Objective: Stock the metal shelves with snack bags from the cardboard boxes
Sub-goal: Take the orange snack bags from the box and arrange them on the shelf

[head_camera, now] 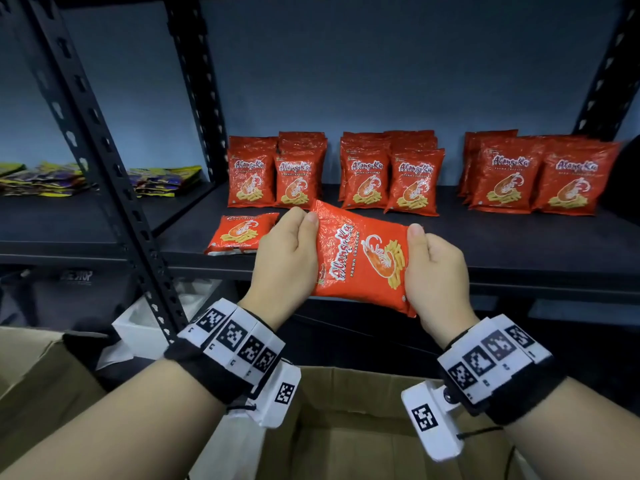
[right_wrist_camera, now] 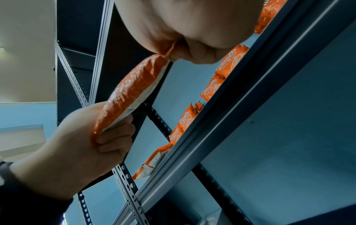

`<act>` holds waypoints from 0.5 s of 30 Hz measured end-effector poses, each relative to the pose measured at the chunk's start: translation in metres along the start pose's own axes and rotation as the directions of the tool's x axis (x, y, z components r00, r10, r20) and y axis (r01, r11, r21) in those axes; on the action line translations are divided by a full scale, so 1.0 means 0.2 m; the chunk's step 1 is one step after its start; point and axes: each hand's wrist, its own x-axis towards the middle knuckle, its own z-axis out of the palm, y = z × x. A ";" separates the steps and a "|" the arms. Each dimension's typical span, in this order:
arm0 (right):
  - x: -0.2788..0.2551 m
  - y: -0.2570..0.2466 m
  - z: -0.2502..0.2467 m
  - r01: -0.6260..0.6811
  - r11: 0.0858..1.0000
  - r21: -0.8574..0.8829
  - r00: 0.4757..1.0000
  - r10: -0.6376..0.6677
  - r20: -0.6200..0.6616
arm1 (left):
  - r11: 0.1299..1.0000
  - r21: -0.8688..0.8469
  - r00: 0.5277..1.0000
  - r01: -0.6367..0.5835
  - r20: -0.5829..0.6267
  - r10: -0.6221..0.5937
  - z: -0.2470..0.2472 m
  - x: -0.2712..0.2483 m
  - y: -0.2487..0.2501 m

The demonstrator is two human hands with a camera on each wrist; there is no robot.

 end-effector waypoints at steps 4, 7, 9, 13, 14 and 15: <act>0.02 0.03 0.01 -0.044 0.998 0.043 0.999 0.044 0.011 | 0.999 -0.050 1.000 -0.011 0.009 0.012 -0.01 0.00 0.04; 0.02 0.04 0.00 -0.036 0.999 0.039 0.999 0.034 0.038 | 0.993 -0.121 0.999 0.009 0.048 -0.003 -0.02 0.00 0.07; 0.03 0.03 -0.01 -0.024 0.999 0.031 0.998 0.023 0.057 | 0.972 -0.229 0.993 0.046 0.120 -0.018 -0.04 0.01 0.08; 0.05 -0.03 -0.06 -0.052 0.999 0.013 0.998 0.051 0.027 | 0.924 -0.347 0.971 0.157 0.227 -0.080 -0.07 0.02 0.11; 0.05 -0.05 -0.07 -0.003 1.000 0.024 1.000 0.002 0.026 | 0.909 -0.368 0.963 0.194 0.249 -0.105 -0.07 0.01 0.11; 0.03 -0.08 -0.08 0.090 0.995 0.035 0.995 -0.092 0.036 | 0.891 -0.389 0.952 0.236 0.274 -0.133 -0.07 0.01 0.12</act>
